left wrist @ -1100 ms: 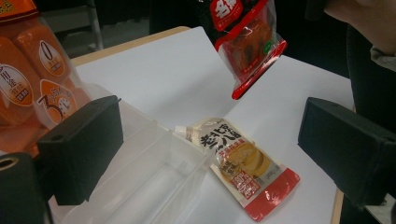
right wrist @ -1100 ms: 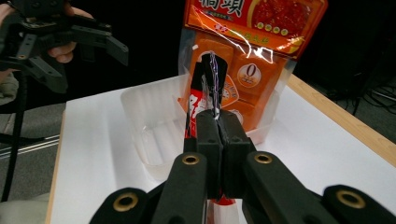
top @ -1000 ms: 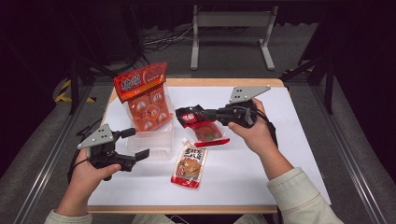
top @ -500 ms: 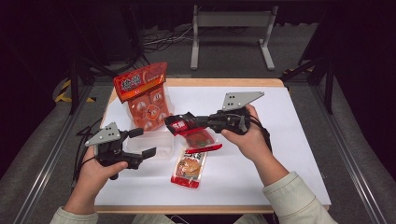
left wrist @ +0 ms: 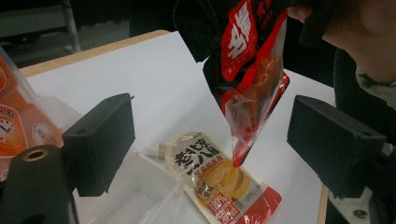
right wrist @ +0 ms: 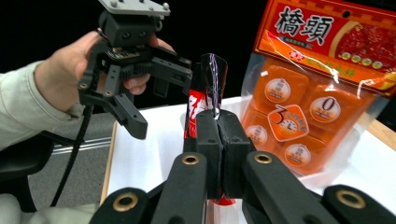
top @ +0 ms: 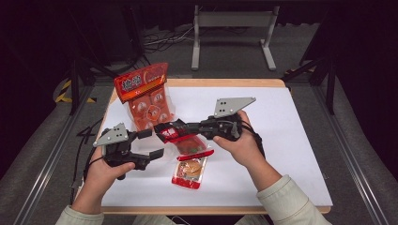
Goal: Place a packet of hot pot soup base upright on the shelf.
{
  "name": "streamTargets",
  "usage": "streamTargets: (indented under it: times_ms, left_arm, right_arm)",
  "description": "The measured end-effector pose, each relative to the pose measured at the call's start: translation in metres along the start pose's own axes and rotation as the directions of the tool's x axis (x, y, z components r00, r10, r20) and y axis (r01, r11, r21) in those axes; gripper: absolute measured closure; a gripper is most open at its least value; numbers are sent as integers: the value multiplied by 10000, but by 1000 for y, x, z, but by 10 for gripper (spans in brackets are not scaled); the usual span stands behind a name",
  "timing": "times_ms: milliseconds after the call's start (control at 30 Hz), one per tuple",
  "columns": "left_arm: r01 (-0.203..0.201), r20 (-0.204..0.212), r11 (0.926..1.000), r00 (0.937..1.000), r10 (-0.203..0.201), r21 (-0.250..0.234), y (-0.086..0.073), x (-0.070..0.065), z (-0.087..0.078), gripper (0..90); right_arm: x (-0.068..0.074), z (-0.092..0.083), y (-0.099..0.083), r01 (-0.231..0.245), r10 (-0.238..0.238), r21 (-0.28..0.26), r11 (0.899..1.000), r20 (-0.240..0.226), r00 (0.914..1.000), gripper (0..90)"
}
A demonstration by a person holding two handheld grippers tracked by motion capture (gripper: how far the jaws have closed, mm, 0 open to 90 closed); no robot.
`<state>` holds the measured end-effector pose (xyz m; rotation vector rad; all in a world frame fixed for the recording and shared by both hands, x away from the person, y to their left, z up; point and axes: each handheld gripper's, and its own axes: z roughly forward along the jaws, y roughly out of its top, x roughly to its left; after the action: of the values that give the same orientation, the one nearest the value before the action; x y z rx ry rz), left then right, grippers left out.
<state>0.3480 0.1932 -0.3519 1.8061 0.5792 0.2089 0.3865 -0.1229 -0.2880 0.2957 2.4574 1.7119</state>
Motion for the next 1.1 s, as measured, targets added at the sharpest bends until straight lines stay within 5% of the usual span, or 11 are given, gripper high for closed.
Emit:
streamTargets:
  times_ms: [333, 700, 900, 1100]
  left_arm:
    - [79, 395, 9990, 9992, -61, -447, 0, 0, 1, 224]
    - [590, 913, 9954, 9945, -520, -757, -1, 3, -2, 721]
    - [330, 806, 9950, 9964, -254, -947, 2, 2, -6, 787]
    - [318, 240, 9938, 9993, -294, -1070, 5, 2, -9, 786]
  right_arm:
    - [6, 18, -3, -10, -3, -298, 9996, -450, 9990, 894]
    - [10, 31, -7, 70, -94, -635, 9980, -371, 9993, 890]
    - [11, 30, -10, 97, -112, -737, 9972, -201, 9997, 887]
    - [13, 31, -11, 222, -221, -608, 9979, 30, 9998, 889]
